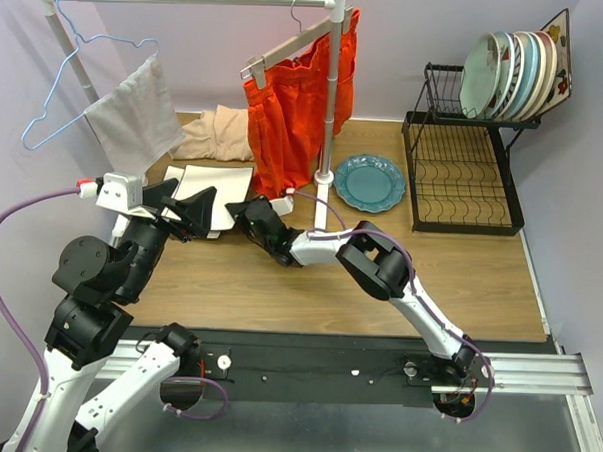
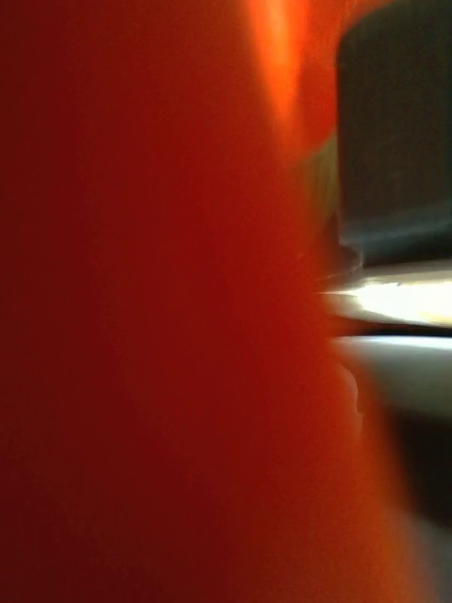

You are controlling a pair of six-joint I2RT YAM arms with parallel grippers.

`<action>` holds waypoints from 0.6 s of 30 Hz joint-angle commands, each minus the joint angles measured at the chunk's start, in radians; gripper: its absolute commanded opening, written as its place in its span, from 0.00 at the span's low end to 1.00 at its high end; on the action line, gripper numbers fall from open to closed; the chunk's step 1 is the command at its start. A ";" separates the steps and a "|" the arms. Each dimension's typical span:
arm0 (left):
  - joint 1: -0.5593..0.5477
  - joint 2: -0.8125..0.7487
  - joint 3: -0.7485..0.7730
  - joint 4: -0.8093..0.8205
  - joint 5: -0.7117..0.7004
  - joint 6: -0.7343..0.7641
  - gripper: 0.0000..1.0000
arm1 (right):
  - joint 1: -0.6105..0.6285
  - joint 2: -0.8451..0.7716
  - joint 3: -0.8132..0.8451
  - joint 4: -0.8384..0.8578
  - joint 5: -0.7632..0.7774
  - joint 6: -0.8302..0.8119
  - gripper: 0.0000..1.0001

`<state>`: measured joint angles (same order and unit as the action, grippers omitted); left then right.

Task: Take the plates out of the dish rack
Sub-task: Place the plate at the center of the board.

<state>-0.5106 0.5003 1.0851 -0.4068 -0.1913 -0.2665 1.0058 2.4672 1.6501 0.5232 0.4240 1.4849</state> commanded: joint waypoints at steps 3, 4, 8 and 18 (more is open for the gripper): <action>0.006 -0.003 -0.011 0.006 -0.011 -0.005 0.85 | 0.005 -0.051 0.028 0.095 -0.033 0.028 0.43; 0.006 -0.003 -0.014 0.008 -0.010 -0.004 0.85 | 0.007 -0.062 0.013 0.089 -0.033 0.019 0.45; 0.006 -0.005 -0.025 0.025 -0.002 -0.010 0.85 | -0.003 -0.094 -0.052 0.058 -0.053 0.023 0.49; 0.006 -0.003 -0.048 0.048 0.026 -0.025 0.85 | -0.019 -0.166 -0.139 0.012 -0.080 -0.049 0.52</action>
<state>-0.5102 0.5003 1.0481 -0.3901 -0.1894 -0.2787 0.9989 2.3917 1.5436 0.5217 0.3458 1.4803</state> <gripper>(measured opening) 0.854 0.510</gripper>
